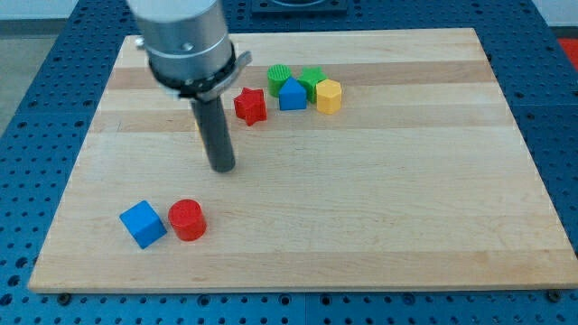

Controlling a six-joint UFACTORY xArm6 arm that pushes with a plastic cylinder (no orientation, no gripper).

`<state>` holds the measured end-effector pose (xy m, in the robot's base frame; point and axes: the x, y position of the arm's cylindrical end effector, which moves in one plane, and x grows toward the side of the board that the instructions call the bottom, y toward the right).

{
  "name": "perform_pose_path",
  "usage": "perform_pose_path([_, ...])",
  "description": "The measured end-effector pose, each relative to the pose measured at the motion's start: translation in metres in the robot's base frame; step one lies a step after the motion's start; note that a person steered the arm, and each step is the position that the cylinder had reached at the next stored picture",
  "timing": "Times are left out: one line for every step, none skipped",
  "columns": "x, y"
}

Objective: Place the yellow heart to the top of the red circle

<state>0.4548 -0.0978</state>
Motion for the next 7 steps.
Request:
perform_pose_path([-0.031, 0.022])
perform_pose_path([-0.059, 0.021])
perform_pose_path([-0.07, -0.013])
perform_pose_path([-0.069, -0.032])
perform_pose_path([-0.052, -0.033])
perform_pose_path([-0.026, -0.033])
perform_pose_path([-0.003, -0.033])
